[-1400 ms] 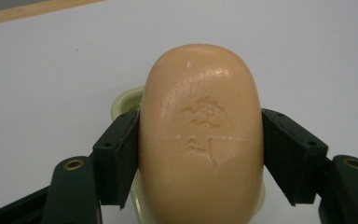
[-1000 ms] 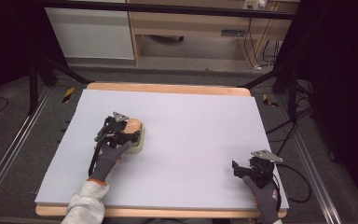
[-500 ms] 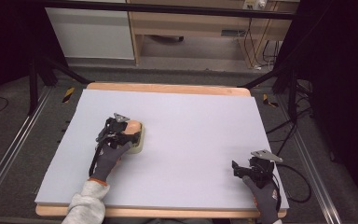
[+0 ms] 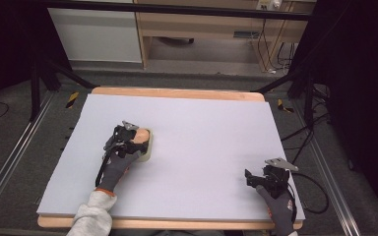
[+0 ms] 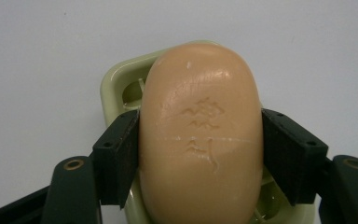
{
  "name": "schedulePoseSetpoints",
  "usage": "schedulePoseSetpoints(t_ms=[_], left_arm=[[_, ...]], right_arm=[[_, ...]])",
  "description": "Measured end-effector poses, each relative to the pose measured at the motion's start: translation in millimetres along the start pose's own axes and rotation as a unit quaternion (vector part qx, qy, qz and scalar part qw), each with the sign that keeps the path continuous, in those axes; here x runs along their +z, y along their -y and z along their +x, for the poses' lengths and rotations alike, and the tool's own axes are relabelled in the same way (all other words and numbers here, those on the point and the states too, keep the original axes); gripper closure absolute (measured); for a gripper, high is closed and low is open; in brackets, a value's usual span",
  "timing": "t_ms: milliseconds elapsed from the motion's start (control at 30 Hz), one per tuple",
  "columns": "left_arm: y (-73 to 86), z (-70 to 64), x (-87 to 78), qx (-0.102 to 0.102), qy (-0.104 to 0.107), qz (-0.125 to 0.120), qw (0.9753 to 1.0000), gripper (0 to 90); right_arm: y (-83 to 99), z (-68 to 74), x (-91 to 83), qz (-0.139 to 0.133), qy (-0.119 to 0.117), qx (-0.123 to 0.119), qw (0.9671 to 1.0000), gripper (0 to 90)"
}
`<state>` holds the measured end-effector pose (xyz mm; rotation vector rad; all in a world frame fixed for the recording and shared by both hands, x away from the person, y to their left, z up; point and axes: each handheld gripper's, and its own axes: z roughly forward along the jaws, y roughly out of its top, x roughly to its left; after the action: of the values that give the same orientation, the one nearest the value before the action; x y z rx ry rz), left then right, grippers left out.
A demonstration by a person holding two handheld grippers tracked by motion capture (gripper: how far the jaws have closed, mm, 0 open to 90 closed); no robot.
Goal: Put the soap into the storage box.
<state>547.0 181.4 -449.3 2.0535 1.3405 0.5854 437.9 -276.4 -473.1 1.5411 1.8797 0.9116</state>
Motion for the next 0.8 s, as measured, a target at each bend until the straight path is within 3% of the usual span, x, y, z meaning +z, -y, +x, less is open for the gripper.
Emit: schedulePoseSetpoints(t_ms=[300, 433, 633, 800], left_arm=[[0.8, 0.4, 1.9, -0.005, 0.000, -0.001, 1.0000, 31.2], [-0.4, 5.6, -5.6, -0.019, 0.003, -0.021, 0.9996, 31.2], [-0.8, 6.5, -12.0, -0.020, 0.004, -0.031, 0.9993, 31.1], [-1.7, 4.2, -23.4, -0.016, 0.007, -0.054, 0.9984, 30.6]], right_arm=[[0.0, 0.1, 0.0, 0.000, 0.000, 0.000, 1.0000, 5.8], [0.0, 0.1, 0.0, 0.000, 0.001, 0.000, 1.0000, 5.8], [0.1, 0.1, -0.3, 0.000, 0.001, 0.001, 1.0000, 5.8], [0.0, 0.0, -0.8, 0.000, 0.002, 0.004, 1.0000, 5.8]])
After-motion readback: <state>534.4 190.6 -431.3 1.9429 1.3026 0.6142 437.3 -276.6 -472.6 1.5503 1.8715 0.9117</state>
